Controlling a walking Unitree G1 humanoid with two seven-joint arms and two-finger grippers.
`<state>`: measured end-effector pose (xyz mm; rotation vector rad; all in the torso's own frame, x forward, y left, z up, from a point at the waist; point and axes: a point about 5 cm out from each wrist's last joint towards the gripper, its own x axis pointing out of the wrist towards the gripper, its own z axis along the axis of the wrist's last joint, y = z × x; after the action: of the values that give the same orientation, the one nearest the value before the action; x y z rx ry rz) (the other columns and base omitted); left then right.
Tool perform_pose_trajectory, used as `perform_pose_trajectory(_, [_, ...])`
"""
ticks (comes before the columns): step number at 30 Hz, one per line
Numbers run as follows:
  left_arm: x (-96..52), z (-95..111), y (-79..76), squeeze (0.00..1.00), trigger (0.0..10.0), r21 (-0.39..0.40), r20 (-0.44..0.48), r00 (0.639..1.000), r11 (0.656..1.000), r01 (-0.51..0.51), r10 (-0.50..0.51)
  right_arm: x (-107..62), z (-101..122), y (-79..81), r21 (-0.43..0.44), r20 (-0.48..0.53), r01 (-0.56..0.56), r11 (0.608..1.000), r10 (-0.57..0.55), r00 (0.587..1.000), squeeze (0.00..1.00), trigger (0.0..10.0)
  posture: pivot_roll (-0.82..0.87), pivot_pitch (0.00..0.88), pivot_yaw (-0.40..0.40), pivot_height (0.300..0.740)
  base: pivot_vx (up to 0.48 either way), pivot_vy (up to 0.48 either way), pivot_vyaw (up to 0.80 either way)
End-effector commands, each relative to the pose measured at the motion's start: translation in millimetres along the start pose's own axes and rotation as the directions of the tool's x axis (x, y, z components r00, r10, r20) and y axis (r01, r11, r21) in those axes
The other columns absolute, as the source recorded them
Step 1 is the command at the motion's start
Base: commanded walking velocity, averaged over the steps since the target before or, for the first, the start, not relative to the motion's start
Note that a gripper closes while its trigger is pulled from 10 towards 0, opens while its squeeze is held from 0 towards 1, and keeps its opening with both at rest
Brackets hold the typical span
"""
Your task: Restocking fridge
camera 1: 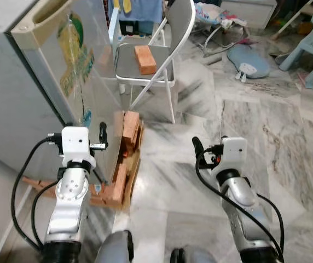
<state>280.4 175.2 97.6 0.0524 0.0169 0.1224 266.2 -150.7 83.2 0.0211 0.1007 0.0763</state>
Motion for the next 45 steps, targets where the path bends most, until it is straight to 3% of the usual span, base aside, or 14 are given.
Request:
perform_pose_trajectory(1, [3.0, 0.9, 8.5, 0.0, 10.0, -0.011, -0.001, 0.999, 0.999, -0.043, 0.043, -1.8, -1.0, -1.0, 0.0, -0.008, 0.004, 1.0, -0.004, 1.0, 0.0, 10.0, 0.13, 0.117, -0.03, 0.74, 0.0, 0.0, 0.0])
perform_pose_trajectory(7, [21.8, 2.8, 18.1, 0.0, 10.0, 0.002, 0.001, 0.995, 0.995, -0.097, 0.097, -3.6, 0.4, -3.8, -0.009, -0.007, 0.011, 1.0, -0.011, 1.0, 0.0, 10.0, 0.11, 0.124, -0.026, 0.74, 0.0, 0.0, 0.0])
perform_pose_trajectory(14, [42.2, 8.5, 5.5, 0.0, 10.0, -0.026, 0.001, 1.0, 0.999, -0.026, 0.026, -14.6, 0.2, -8.1, 0.002, -0.027, 0.008, 1.0, -0.008, 1.0, 0.0, 10.0, 0.09, 0.139, -0.013, 0.74, 0.0, 0.0, 0.0])
perform_pose_trajectory(20, [51.2, 8.0, -2.8, 0.0, 10.0, 0.006, 0.005, 1.0, 1.0, 0.014, -0.014, -26.1, -5.6, -15.3, -0.009, -0.054, 0.02, 1.0, -0.02, 0.998, 0.0, 10.0, 0.08, 0.151, -0.003, 0.74, 0.0, 0.0, 0.0])
perform_pose_trajectory(27, [61.0, 8.0, -6.1, 0.0, 10.0, 0.015, -0.013, 1.0, 1.0, 0.008, -0.007, -24.1, -2.9, -13.0, -0.008, -0.046, 0.027, 1.0, -0.027, 0.999, 0.0, 10.0, 0.07, 0.157, 0.005, 0.74, 0.0, 0.0, 0.0])
perform_pose_trajectory(29, [64.7, 8.6, -3.5, 0.0, 10.0, 0.063, -0.024, 0.999, 0.998, -0.03, 0.031, -24.8, -4.0, -13.6, -0.009, -0.052, 0.03, 1.0, -0.031, 0.998, 0.0, 10.0, 0.07, 0.157, 0.006, 0.74, 0.0, 0.0, 0.0])
perform_pose_trajectory(45, [81.4, 20.5, 9.7, 0.0, 10.0, 0.04, 0.002, 0.992, 0.991, -0.126, 0.126, -26.5, -5.3, -13.8, -0.014, -0.067, 0.036, 0.999, -0.037, 0.997, 0.0, 10.0, 0.07, 0.145, 0.008, 0.74, 0.0, 0.0, 0.0])
